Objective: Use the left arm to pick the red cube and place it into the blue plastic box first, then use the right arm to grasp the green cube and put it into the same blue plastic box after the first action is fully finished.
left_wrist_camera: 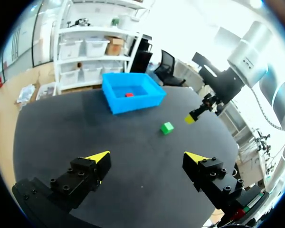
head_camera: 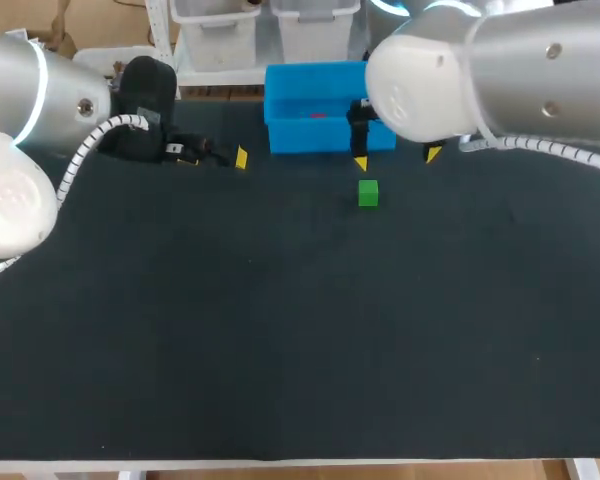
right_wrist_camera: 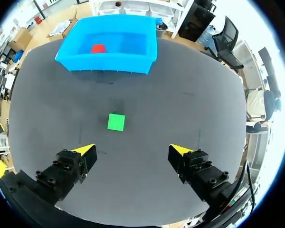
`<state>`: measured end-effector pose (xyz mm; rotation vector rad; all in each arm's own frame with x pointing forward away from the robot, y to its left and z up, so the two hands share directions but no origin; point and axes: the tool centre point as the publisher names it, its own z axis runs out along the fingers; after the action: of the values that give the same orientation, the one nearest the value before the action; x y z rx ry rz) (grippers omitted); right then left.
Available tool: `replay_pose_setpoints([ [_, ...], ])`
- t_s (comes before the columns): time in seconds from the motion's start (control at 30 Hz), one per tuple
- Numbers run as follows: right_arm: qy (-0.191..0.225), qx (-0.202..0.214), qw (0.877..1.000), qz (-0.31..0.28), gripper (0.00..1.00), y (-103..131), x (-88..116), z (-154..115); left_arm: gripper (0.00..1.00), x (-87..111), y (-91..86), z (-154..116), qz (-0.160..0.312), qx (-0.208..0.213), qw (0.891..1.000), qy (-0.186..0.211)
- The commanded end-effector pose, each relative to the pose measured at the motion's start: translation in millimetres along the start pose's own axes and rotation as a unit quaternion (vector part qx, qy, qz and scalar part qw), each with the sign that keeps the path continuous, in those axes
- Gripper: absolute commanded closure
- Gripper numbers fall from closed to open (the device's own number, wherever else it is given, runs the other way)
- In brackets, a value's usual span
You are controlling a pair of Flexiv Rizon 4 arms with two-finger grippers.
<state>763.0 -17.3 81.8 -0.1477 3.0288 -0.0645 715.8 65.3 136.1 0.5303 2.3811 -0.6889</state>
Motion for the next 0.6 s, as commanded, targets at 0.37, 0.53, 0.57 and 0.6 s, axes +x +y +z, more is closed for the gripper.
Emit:
replay_pose_setpoints([
  [0.37, 0.02, -0.008, 0.999, 0.038, 0.0, 16, -11, 16, 0.0, 1.5, 2.4, -1, 0.001, 0.005, 1.0, -0.003],
  [0.53, 0.02, -0.011, 0.999, 0.042, 0.0, 20, -15, 22, 0.0, 1.5, 2.4, -1, 0.001, 0.005, 1.0, -0.003],
  [0.57, 0.02, -0.011, 0.999, 0.042, 0.0, 21, -15, 22, 0.0, 1.5, 2.4, -1, 0.001, 0.005, 1.0, -0.003],
  [0.6, 0.021, -0.012, 0.999, 0.042, 0.0, 21, -16, 23, 0.0, 1.5, 2.4, -1, 0.001, 0.005, 1.0, -0.003],
])
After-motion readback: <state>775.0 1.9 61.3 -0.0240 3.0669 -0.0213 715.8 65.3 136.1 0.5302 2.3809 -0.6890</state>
